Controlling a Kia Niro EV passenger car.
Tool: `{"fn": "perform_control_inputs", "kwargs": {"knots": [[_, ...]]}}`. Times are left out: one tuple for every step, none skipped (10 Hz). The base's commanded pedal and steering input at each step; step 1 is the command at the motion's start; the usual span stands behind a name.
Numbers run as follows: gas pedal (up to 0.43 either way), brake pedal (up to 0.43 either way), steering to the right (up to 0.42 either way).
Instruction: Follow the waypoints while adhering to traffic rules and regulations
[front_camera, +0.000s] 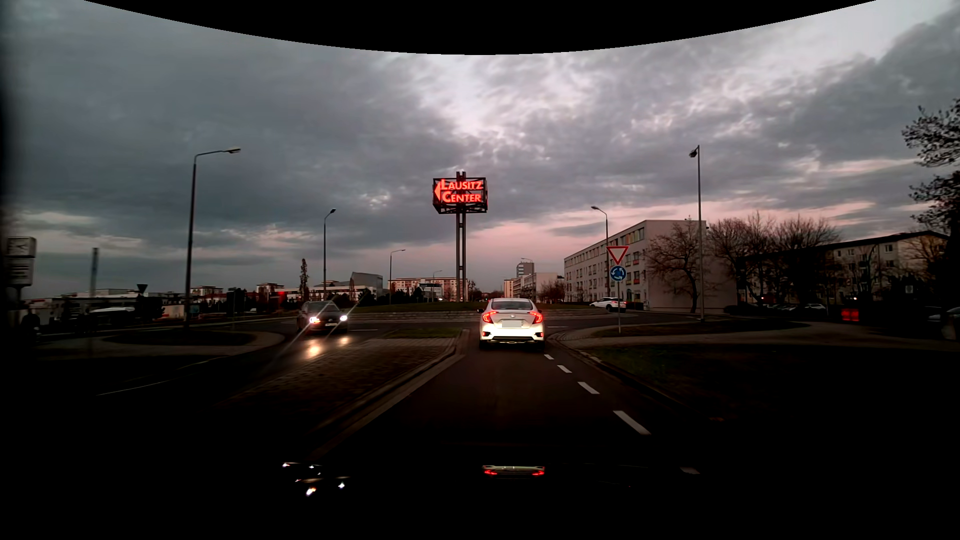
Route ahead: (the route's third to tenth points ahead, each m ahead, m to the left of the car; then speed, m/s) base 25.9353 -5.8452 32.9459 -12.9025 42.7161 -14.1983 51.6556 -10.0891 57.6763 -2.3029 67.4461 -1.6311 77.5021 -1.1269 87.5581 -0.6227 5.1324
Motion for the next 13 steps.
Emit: {"fn": "perform_control_inputs", "kwargs": {"knots": [[0.0,0.116,0.044],[0.0,0.104,0.043],[0.0,0.073,0.038],[0.0,0.03,0.031],[0.0,0.0,0.022],[0.0,0.0,0.013],[0.0,0.0,0.003],[0.0,0.0,-0.01],[0.0,0.0,-0.019],[0.0,0.0,-0.03],[0.0,0.0,-0.039],[0.02,0.0,-0.043],[0.028,0.0,-0.043]]}}
